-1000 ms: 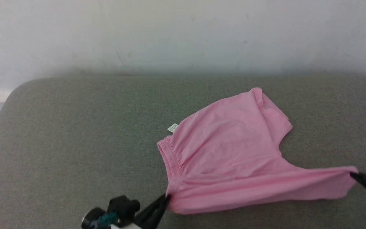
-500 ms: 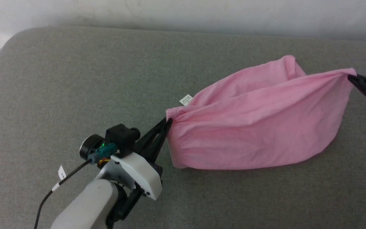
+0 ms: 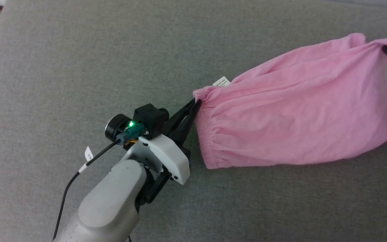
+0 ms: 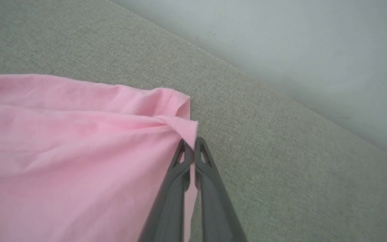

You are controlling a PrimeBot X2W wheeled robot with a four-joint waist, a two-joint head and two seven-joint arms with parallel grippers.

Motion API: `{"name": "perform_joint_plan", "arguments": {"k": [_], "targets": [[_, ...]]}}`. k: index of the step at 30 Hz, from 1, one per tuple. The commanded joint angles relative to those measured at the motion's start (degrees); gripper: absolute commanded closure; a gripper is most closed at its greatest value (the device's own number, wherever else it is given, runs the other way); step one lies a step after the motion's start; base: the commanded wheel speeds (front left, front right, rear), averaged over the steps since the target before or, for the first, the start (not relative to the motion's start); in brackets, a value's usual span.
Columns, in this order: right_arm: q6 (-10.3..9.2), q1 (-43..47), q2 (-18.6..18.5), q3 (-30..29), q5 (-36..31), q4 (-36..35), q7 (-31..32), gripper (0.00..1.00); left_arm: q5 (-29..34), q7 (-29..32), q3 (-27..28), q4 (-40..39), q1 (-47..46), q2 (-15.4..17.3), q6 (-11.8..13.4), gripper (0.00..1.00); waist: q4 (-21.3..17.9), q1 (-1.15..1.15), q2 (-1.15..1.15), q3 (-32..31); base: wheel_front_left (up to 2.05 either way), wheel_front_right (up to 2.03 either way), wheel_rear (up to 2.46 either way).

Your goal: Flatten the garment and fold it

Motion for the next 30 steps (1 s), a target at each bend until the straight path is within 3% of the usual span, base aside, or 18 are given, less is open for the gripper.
{"name": "perform_joint_plan", "arguments": {"k": [1, 7, 8, 9, 10, 11, 21, 30], "targets": [[-0.12, -0.85, 0.36, 0.16, -0.42, 0.41, -0.45, 1.0, 0.55, -0.43, -0.18, 0.35, -0.84, -0.23, -0.27, 1.0, 1.76, -0.01, 0.0, 1.77, 0.0, 0.0, 0.0], [-0.12, -3.01, 1.08, 3.29, -0.81, 5.15, -3.34, 1.0, 1.02, -1.92, -0.91, 3.49, -2.26, -1.57, -0.57, 1.0, 2.35, -0.01, 0.0, 2.35, 0.0, 0.0, 0.0], [-0.12, -3.19, 1.08, 3.77, -0.89, 6.01, -3.8, 0.88, 1.07, -2.15, -1.02, 3.97, -2.36, -1.72, -0.59, 1.0, 2.35, -0.01, 0.0, 2.23, 0.0, 0.0, 0.0], [-0.12, -3.36, 1.04, 4.38, -1.22, 6.74, -4.42, 0.31, 1.14, -2.38, -1.13, 4.44, -2.41, -1.82, -0.61, 0.95, 2.29, -0.01, 0.0, 1.99, 0.0, 0.0, 0.0], [-0.12, -3.5, 1.08, 4.92, -1.52, 7.57, -5.16, 0.0, 1.2, -2.71, -1.19, 4.92, -2.41, -1.93, -0.53, 0.56, 2.18, -0.01, 0.0, 1.59, 0.0, 0.0, 0.0], [-0.12, -3.6, 1.26, 5.32, -1.64, 8.37, -5.99, 0.0, 1.23, -3.03, -1.19, 5.37, -2.36, -2.03, -0.4, 0.0, 2.01, -0.01, 0.0, 1.09, 0.0, 0.0, 0.0], [-0.12, -1.03, 3.66, 8.54, 1.74, 11.38, -15.22, 0.0, -0.79, -7.09, 1.2, 7.11, 2.24, -1.64, 2.27, 0.0, -1.29, -0.01, 0.0, -9.48, 0.0, 0.0, 0.0], [-0.12, 6.1, 4.2, 5.83, 0.04, 9.89, -31.58, 0.0, -2.56, -10.52, 8.39, 0.59, 11.46, -0.38, 8.53, 0.0, -5.72, -0.01, 0.0, -18.8, 0.0, 0.0, 0.0]]}}
